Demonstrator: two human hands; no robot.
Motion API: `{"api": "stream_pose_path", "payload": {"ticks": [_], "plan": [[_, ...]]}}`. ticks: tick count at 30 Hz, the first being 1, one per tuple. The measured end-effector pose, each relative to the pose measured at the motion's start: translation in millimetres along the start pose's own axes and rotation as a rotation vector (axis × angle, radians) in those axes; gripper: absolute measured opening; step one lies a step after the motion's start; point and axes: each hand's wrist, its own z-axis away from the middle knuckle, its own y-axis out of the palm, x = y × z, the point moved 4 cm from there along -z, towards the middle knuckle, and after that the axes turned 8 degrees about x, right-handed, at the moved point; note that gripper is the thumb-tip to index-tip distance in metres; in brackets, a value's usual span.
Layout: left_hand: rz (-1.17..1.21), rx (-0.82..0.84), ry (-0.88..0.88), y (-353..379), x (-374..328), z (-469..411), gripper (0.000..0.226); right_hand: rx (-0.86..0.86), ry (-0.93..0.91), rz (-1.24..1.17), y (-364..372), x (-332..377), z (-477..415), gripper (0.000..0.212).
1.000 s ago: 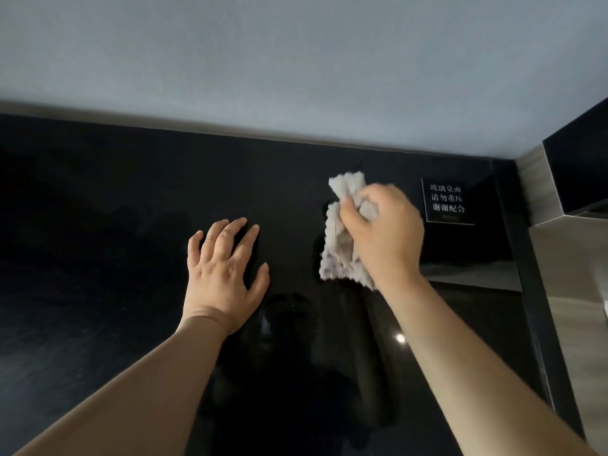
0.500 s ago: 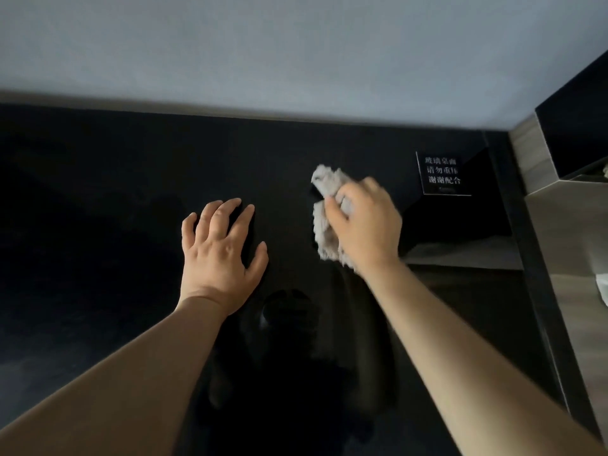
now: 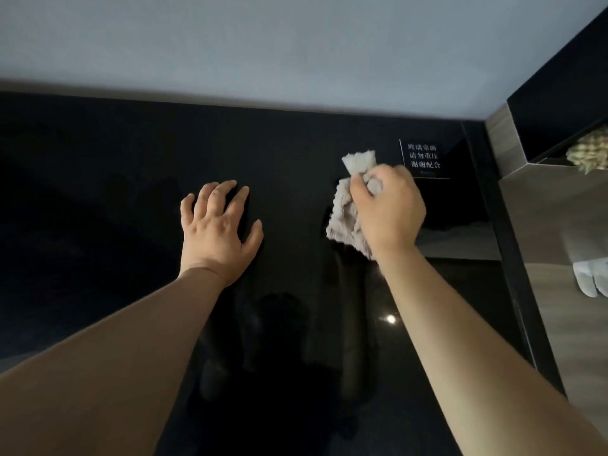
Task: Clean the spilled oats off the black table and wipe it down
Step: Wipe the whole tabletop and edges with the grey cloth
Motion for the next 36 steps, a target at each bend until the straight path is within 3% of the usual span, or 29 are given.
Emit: {"api": "stream_pose_path", "payload": {"ticks": [3,8,12,17,22,26,29,32,36], "plan": [[-0.007,-0.02,0.017,1,1,1,0.063,0.055,0.063,0.088,31,-12,2,0.026],[-0.008,-0.013,0.014,0,1,1,0.063,-0.045,0.014,0.084,29,-3,83,0.021],[0.05,-0.008,0.042,-8,-2,11,0.064,0.092,-0.029,0.063,14,-1,161,0.019],[0.203,-0.113,0.162,-27,-13,88,0.041,0.282,-0.017,-0.115,-15,-7,232,0.018],[0.215,0.01,0.217,-20,-14,178,0.042,0.053,-0.019,-0.121,-49,-4,189,0.022],[0.17,0.047,0.164,-12,-9,204,0.046,0.127,0.063,0.027,-13,-17,149,0.022],[0.117,0.079,0.177,0,-4,211,0.051,0.052,0.102,0.079,2,-23,188,0.022],[0.083,0.076,0.195,7,-3,214,0.053,0.009,0.02,0.078,-7,-20,239,0.022],[0.08,0.057,0.195,6,-4,215,0.054,0.056,-0.011,0.071,-23,-20,297,0.021]]}}
